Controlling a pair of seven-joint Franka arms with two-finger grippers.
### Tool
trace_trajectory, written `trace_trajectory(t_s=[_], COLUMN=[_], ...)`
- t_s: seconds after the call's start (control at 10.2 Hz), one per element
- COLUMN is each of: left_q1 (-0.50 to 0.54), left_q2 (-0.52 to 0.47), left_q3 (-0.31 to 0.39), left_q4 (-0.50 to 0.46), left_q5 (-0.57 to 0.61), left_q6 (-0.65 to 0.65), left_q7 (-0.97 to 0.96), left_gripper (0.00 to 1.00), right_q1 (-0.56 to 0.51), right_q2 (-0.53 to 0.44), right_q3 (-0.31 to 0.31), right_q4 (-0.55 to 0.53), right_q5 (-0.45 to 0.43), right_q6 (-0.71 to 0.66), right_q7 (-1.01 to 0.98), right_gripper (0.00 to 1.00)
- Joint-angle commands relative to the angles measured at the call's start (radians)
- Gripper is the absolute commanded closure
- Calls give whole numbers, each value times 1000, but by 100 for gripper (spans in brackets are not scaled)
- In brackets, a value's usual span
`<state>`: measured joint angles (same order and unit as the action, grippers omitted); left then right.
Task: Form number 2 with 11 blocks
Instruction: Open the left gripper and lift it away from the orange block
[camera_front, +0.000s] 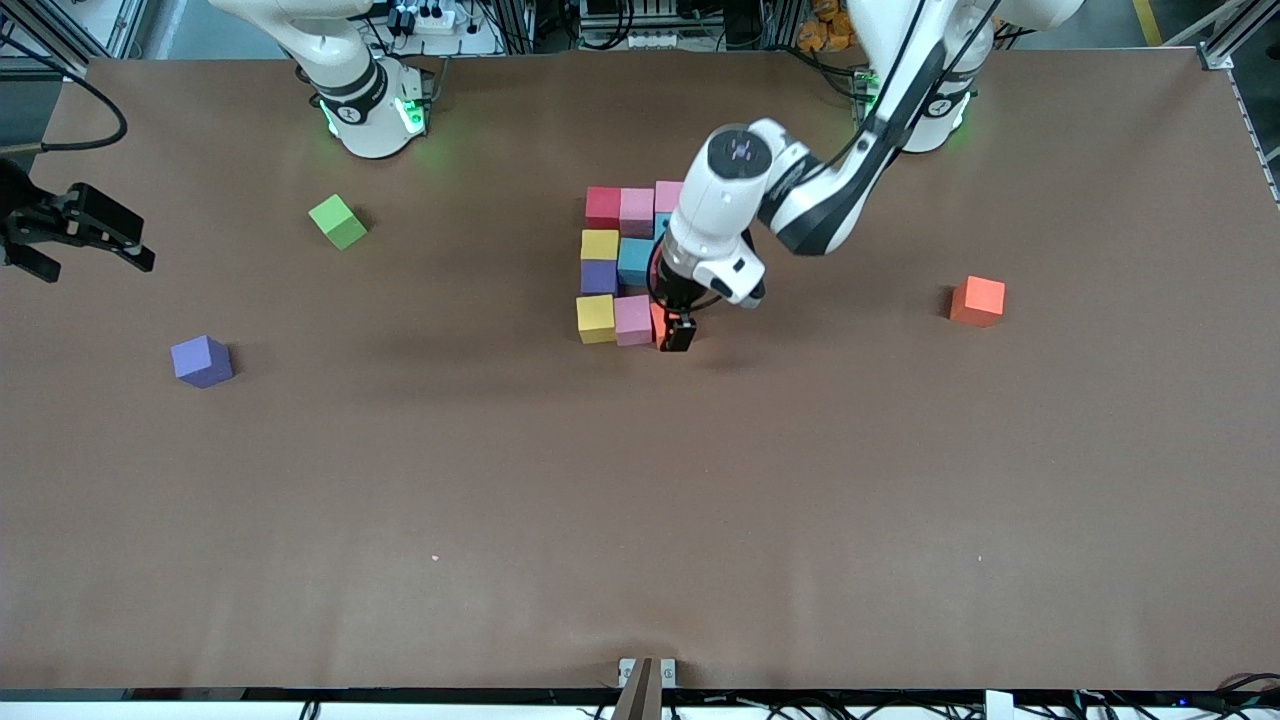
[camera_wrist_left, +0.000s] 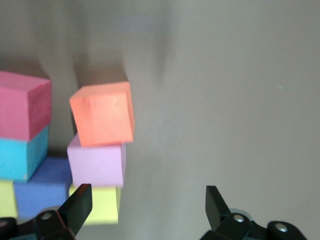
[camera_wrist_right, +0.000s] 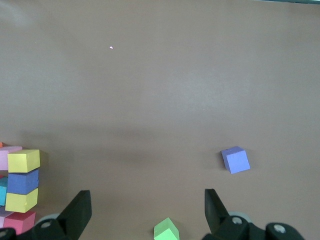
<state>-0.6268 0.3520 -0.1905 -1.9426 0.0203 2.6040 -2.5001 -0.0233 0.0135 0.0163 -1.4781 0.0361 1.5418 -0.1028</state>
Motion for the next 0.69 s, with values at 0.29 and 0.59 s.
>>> trace_trajectory(t_s=[0.29,0.59], left_q1=[94,154], left_q2=[-229,-222], left_q3=[0,9], left_q4=[26,82], left_q5=[15,16], left_q6=[-344,-407], left_q7=[399,755], left_gripper=[0,0], right_q1=[-3,-4], right_q2=[-10,-10], right_q3=[1,1], right_q4=[15,22], right_q5=[13,13], right_q6=[-32,-38], right_q7=[-3,-3], right_gripper=[0,0])
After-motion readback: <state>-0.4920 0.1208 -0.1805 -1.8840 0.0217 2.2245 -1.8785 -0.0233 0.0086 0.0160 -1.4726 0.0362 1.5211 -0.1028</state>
